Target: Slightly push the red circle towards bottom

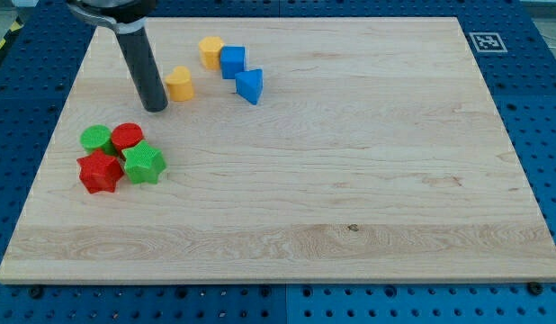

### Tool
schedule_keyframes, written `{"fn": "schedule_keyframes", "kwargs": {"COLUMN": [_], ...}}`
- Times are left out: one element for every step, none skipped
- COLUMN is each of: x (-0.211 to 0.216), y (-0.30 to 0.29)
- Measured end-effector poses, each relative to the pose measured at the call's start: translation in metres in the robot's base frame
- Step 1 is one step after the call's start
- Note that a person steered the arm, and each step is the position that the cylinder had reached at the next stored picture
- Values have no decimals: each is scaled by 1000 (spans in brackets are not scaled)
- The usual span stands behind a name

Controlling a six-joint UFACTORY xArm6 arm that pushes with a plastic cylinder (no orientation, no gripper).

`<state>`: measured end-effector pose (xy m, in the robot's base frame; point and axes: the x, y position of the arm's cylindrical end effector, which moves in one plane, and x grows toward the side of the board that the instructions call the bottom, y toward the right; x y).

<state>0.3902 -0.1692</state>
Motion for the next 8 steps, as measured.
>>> {"fn": "schedule_keyframes", "kwargs": {"x": [9, 19, 17, 10, 7, 6, -2, -27], "y": [1, 1, 1, 5, 14, 24, 29, 29]}}
